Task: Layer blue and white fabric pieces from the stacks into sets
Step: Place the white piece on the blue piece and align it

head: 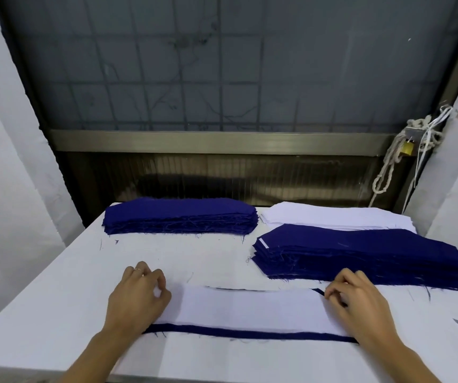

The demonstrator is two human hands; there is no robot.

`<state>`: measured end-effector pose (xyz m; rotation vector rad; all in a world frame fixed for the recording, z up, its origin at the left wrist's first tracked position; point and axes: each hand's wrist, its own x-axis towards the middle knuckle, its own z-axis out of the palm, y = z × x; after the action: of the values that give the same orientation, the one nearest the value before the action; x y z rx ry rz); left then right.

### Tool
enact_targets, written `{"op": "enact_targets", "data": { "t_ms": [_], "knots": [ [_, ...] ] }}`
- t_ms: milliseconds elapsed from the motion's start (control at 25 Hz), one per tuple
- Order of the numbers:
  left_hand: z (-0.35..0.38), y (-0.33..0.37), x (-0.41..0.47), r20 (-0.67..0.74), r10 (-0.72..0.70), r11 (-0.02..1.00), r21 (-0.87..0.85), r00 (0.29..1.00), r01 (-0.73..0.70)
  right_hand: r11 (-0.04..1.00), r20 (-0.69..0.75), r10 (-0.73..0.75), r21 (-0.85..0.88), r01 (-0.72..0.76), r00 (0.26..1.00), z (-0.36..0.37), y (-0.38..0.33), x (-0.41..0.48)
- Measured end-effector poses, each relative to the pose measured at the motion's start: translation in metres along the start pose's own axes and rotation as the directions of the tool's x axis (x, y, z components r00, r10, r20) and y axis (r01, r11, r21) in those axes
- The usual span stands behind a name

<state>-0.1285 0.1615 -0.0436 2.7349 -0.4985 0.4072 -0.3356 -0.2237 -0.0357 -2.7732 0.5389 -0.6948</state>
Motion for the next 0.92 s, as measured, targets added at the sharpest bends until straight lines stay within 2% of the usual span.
{"op": "enact_targets", "data": {
  "t_ms": [120,280,520,720,920],
  "knots": [
    [-0.013,-0.002,0.043,0.024,0.014,0.996,-0.087,1.0,-0.012,0.995,-0.101,-0.089,0.032,0.093,0.991,-0.007,-0.02,0.033],
    [-0.019,0.001,0.116,0.013,-0.001,0.969,-0.246,1.0,0.004,0.981,-0.068,-0.103,0.158,0.113,0.992,-0.002,-0.061,0.105],
    [-0.015,-0.006,0.216,0.114,-0.068,0.966,-0.241,0.991,0.094,0.966,0.074,-0.091,0.249,0.07,0.993,0.048,-0.104,0.199],
    [0.013,-0.017,0.252,0.251,-0.069,0.989,-0.112,0.966,0.1,0.966,0.107,-0.124,0.242,0.095,0.987,0.094,-0.125,0.251],
    [0.031,-0.021,0.257,0.265,-0.092,0.951,-0.264,0.96,0.164,0.964,0.096,-0.219,0.172,0.2,0.971,0.131,-0.159,0.279]
  ]
}}
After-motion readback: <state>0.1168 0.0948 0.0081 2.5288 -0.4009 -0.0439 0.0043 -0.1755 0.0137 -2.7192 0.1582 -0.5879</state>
